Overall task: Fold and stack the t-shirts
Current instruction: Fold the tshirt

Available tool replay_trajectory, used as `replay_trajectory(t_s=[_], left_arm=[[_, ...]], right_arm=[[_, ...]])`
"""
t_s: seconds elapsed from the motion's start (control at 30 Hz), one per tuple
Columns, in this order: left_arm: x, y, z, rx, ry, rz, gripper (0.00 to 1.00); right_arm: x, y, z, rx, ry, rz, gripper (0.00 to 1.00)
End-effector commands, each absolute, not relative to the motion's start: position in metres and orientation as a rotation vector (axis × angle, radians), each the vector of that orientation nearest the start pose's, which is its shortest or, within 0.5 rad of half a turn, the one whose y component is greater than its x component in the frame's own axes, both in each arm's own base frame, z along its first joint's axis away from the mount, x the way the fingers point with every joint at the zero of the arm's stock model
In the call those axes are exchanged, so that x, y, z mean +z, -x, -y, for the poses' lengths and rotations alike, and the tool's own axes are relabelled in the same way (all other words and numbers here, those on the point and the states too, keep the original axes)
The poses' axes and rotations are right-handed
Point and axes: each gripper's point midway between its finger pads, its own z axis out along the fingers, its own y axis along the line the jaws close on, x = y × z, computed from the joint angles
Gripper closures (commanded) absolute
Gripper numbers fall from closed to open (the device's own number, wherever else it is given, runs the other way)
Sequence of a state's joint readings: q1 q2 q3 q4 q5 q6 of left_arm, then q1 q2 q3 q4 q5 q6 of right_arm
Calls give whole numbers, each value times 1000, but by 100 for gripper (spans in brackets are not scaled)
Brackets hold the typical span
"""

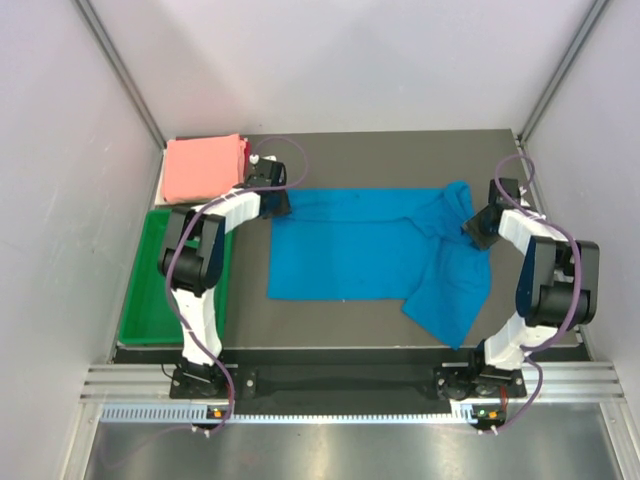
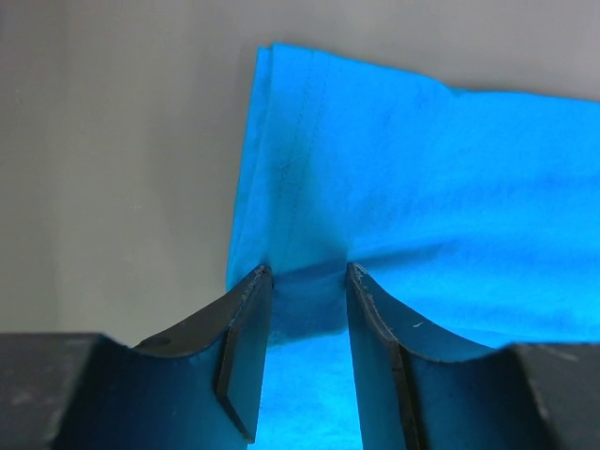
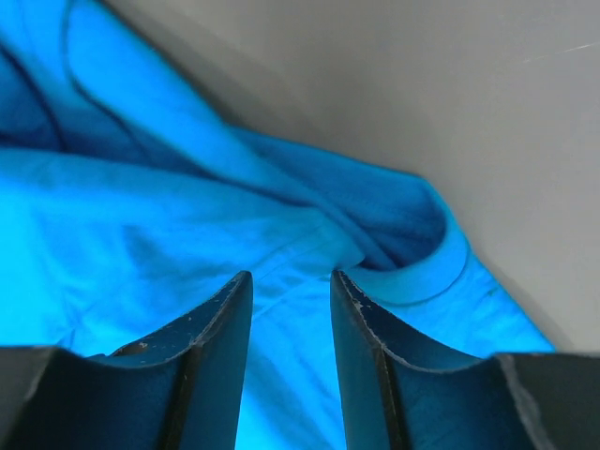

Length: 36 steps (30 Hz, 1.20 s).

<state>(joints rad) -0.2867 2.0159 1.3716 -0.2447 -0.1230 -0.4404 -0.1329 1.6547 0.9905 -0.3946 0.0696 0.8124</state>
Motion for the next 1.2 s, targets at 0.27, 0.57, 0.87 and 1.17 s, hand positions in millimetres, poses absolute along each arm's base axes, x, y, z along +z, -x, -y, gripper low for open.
replay_trajectory(t_s=[0.27,0.57,0.87,1.17], left_arm=[[11,-482,125,-50,229,-2497,56],[9,-484,118,9,232,-2505,56],[5,-487,114,51,232,-2516,56],[9,-483,124,-19,221,-2543,55]], right_arm=[[37,-396,64,-15,-1185,-2240,89],[67,-403,72,-9,-1111,-2233,100],[84,-401,67,10,-1078,-2291,100],[78,-394,71,-16,-1079,-2314,100]])
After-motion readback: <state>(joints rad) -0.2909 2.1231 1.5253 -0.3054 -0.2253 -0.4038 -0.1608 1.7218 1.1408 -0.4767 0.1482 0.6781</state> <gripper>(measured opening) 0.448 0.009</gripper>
